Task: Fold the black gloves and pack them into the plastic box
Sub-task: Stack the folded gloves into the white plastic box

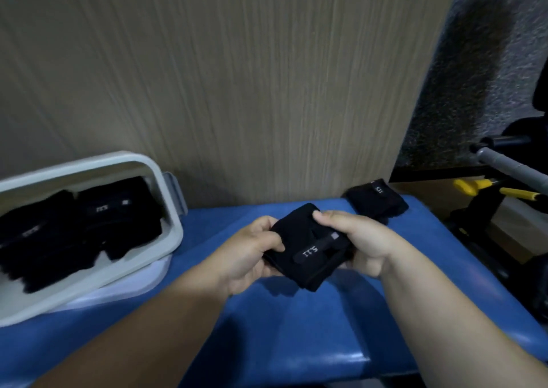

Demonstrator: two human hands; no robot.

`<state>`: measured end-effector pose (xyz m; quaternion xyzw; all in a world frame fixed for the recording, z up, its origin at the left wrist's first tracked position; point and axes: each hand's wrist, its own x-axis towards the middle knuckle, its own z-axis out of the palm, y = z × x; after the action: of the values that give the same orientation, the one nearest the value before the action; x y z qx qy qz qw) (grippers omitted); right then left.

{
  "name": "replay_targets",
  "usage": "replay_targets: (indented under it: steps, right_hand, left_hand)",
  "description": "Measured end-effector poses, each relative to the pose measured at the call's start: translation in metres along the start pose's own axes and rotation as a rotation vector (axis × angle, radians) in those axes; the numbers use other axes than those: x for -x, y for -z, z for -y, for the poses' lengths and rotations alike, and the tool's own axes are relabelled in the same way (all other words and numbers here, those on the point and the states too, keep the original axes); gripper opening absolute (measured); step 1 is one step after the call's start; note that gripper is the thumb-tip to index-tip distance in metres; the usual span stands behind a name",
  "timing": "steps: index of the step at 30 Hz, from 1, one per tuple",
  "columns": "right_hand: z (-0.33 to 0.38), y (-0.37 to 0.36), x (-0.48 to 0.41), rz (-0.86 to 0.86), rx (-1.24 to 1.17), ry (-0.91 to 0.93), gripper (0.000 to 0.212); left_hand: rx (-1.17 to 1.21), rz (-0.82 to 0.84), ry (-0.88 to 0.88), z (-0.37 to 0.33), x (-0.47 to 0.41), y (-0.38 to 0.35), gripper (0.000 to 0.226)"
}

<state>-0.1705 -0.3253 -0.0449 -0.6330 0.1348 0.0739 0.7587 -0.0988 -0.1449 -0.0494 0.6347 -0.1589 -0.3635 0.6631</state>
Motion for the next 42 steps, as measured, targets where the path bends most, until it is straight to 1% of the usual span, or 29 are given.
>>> replay_targets:
  steps: [2, 3, 6, 9, 10, 11, 13, 15, 17, 20, 23, 26, 28, 33, 37, 42]
  right_hand:
    - [-0.006, -0.021, -0.002, 0.064, 0.003, -0.009, 0.047]
    - [-0.009, -0.031, -0.002, 0.076, -0.015, -0.006, 0.052]
    - [-0.018, -0.059, -0.005, 0.048, -0.087, 0.032, 0.047]
    - [-0.027, -0.081, -0.011, -0.013, -0.141, 0.065, 0.038]
    - [-0.029, -0.088, -0.013, -0.036, -0.154, 0.073, 0.040]
    - [-0.031, -0.095, -0.015, -0.060, -0.164, 0.078, 0.044]
    - [-0.034, -0.109, -0.018, -0.091, -0.177, 0.095, 0.049]
    - [-0.034, -0.124, -0.022, -0.112, -0.183, 0.118, 0.050]
    - [-0.033, -0.139, -0.027, -0.135, -0.193, 0.125, 0.045]
    - [-0.030, -0.163, -0.031, -0.125, -0.179, 0.118, 0.039]
    - [-0.027, -0.190, -0.036, -0.081, -0.160, 0.113, 0.042]
    - [-0.025, -0.216, -0.043, -0.030, -0.109, 0.116, 0.038]
    - [-0.022, -0.232, -0.049, -0.024, -0.076, 0.122, 0.034]
    - [-0.015, -0.264, -0.065, -0.049, -0.034, 0.144, 0.024]
    - [-0.012, -0.280, -0.076, -0.099, -0.017, 0.141, 0.018]
    - [-0.003, -0.291, -0.086, -0.103, 0.017, 0.120, 0.011]
  left_hand:
    - [-0.009, 0.007, 0.001, 0.001, 0.016, 0.016, 0.025]
    - [-0.001, 0.005, 0.000, 0.002, 0.023, 0.024, 0.024]
    - [0.080, -0.049, -0.003, 0.004, 0.038, 0.044, 0.024]
    - [0.250, -0.114, -0.006, 0.011, 0.049, 0.060, 0.014]
    - [0.301, -0.122, 0.000, 0.013, 0.052, 0.066, 0.016]
    - [0.325, -0.125, 0.016, 0.015, 0.055, 0.071, 0.022]
    - [0.292, -0.137, 0.046, 0.016, 0.060, 0.079, 0.030]
    - [0.282, -0.192, 0.045, 0.014, 0.063, 0.088, 0.030]
    - [0.301, -0.297, 0.016, 0.012, 0.067, 0.098, 0.027]
    - [0.258, -0.416, -0.058, 0.009, 0.074, 0.113, 0.021]
    - [0.199, -0.535, -0.137, 0.007, 0.084, 0.128, 0.011]
    - [0.178, -0.647, -0.202, 0.003, 0.093, 0.146, 0.010]
    - [0.172, -0.705, -0.237, 0.002, 0.100, 0.160, 0.012]
    - [0.189, -0.789, -0.276, 0.001, 0.111, 0.190, 0.027]
    - [0.260, -0.820, -0.301, -0.003, 0.114, 0.206, 0.029]
    - [0.185, -0.880, -0.371, -0.015, 0.113, 0.217, 0.036]
